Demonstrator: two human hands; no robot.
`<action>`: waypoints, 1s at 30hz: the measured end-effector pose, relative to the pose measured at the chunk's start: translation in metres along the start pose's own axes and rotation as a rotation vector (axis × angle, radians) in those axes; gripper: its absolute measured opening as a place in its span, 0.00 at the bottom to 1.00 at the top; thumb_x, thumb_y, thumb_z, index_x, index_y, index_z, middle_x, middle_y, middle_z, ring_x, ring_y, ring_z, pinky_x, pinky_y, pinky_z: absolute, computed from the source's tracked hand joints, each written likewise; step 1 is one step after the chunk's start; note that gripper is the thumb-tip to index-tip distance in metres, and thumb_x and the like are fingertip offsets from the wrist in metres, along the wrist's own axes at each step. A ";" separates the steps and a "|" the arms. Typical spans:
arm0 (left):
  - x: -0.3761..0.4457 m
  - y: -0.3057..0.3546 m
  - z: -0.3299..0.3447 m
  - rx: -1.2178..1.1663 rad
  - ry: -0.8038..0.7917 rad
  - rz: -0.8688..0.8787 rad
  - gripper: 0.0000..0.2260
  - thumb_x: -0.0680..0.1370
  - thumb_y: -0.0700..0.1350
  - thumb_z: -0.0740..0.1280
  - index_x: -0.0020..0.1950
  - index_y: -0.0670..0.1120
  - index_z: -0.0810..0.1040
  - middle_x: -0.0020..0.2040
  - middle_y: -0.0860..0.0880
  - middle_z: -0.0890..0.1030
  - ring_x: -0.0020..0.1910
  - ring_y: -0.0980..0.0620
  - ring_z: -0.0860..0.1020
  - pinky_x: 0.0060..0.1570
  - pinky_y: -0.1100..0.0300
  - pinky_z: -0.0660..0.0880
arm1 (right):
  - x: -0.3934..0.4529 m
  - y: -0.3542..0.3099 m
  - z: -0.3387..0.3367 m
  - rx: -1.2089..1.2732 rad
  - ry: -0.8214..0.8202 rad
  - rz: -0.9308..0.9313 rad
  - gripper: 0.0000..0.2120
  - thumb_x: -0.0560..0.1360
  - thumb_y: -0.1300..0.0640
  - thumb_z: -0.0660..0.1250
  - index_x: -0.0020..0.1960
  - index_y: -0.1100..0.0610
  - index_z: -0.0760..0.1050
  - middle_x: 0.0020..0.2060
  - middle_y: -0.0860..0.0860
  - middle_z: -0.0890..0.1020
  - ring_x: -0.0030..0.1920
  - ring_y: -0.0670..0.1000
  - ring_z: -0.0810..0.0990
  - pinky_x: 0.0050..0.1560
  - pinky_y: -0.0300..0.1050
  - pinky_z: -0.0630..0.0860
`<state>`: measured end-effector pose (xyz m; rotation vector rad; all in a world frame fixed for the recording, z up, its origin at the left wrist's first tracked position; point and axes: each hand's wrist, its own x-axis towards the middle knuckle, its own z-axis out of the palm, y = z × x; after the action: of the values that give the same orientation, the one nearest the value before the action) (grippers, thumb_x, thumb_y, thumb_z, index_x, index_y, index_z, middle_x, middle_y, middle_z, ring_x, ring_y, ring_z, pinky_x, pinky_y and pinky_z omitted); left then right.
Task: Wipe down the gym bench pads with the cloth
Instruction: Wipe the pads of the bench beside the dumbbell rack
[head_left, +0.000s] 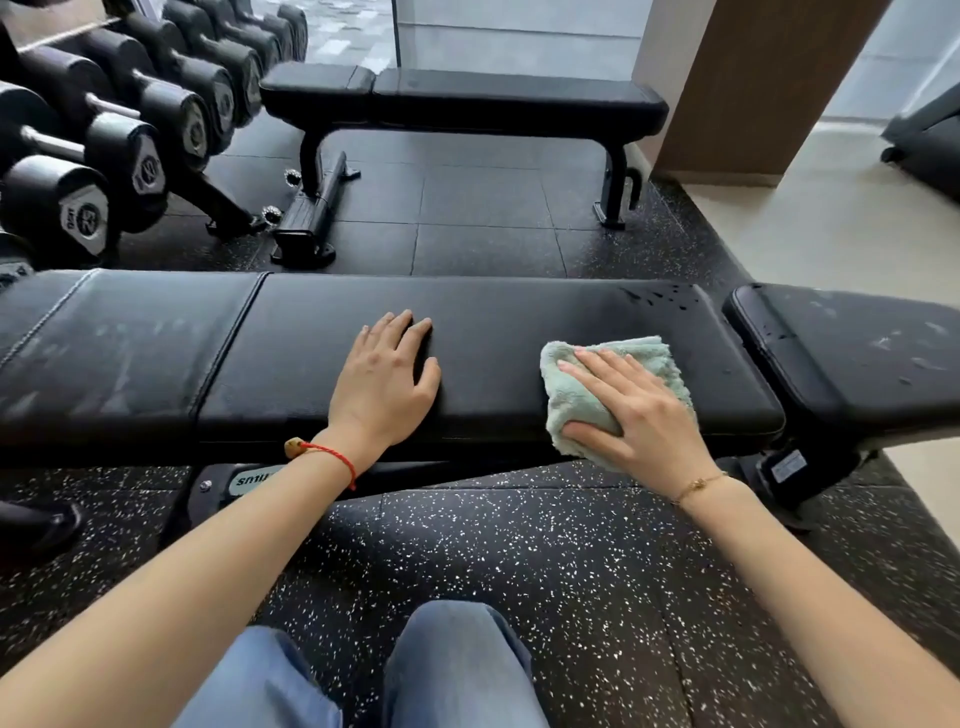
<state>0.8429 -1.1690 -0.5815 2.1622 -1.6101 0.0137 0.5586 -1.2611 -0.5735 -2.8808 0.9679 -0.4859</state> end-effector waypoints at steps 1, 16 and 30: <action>0.000 0.000 0.001 0.004 -0.003 -0.001 0.28 0.77 0.55 0.52 0.76 0.47 0.65 0.76 0.45 0.64 0.77 0.47 0.58 0.77 0.51 0.50 | 0.011 -0.016 0.006 0.009 -0.005 0.020 0.34 0.76 0.29 0.49 0.76 0.46 0.62 0.75 0.47 0.65 0.76 0.51 0.60 0.77 0.49 0.51; 0.034 0.080 0.015 -0.070 -0.166 0.151 0.25 0.81 0.50 0.55 0.78 0.43 0.58 0.78 0.43 0.58 0.78 0.45 0.53 0.77 0.48 0.46 | 0.041 0.032 -0.019 -0.041 -0.093 0.588 0.31 0.81 0.41 0.54 0.79 0.54 0.52 0.78 0.53 0.56 0.78 0.54 0.53 0.77 0.51 0.45; 0.038 0.108 0.050 -0.006 -0.111 0.064 0.29 0.79 0.54 0.47 0.78 0.44 0.57 0.79 0.43 0.56 0.79 0.45 0.50 0.77 0.48 0.44 | 0.036 0.087 -0.018 -0.007 -0.070 0.542 0.32 0.80 0.38 0.53 0.79 0.51 0.54 0.79 0.49 0.56 0.78 0.50 0.51 0.78 0.47 0.43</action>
<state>0.7440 -1.2454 -0.5798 2.1398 -1.7379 -0.0937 0.5294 -1.3513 -0.5602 -2.4586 1.6517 -0.3281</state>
